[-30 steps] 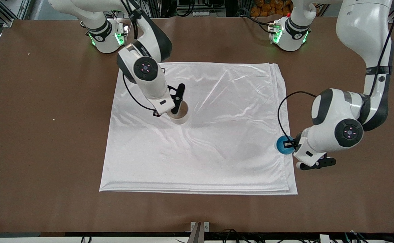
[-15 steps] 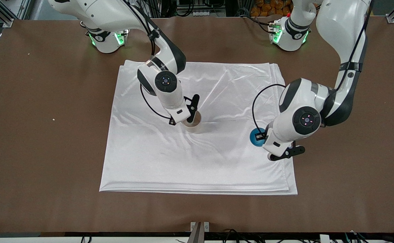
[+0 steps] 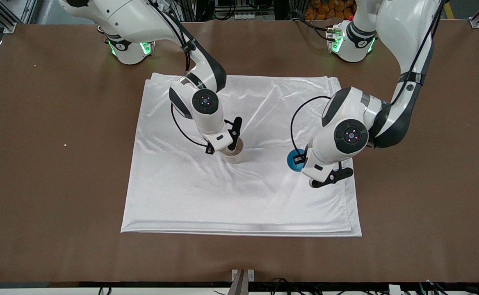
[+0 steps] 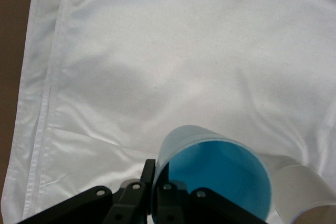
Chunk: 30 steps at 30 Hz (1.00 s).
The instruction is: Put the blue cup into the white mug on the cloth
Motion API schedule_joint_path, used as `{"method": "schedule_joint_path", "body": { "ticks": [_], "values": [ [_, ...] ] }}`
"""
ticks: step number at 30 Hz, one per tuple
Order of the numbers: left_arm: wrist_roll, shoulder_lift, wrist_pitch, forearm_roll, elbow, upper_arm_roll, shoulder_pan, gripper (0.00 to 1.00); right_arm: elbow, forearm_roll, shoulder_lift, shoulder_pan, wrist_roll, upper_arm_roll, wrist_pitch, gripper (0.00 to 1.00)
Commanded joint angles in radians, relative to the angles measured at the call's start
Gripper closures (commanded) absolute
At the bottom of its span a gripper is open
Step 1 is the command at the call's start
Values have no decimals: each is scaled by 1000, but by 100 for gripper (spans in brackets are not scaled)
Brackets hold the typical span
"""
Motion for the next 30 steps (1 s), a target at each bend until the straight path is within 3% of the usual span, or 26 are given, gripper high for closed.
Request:
{"method": "schedule_joint_path", "body": {
  "ticks": [1, 13, 16, 18, 22, 24, 25, 30],
  "values": [
    [-68, -9, -13, -7, 21, -3, -36, 100, -2, -36, 9, 10, 10, -6, 18, 83],
    [-160, -1, -2, -5, 27, 0, -99, 100, -8, -36, -5, 16, 33, -6, 14, 66],
    [-182, 0, 0, -5, 27, 0, -110, 100, -6, -36, -19, 15, 33, -8, 11, 54],
    [-196, 2, 4, -4, 27, 2, -116, 100, -6, -36, -30, 7, 32, -8, 9, 36],
    [-217, 2, 15, -4, 30, 3, -131, 100, -8, -34, -71, 1, 33, -10, 0, 24],
    [-230, 4, 16, -4, 37, 5, -137, 100, -8, -34, -94, -10, 33, -11, -11, 4],
    [-236, 8, 18, -4, 40, 5, -139, 100, -9, -34, -108, -20, 35, -11, -14, 0],
    [-260, 22, 18, -2, 60, 8, -167, 100, -26, -19, -204, -50, 105, -10, -83, 0]
  ]
}}
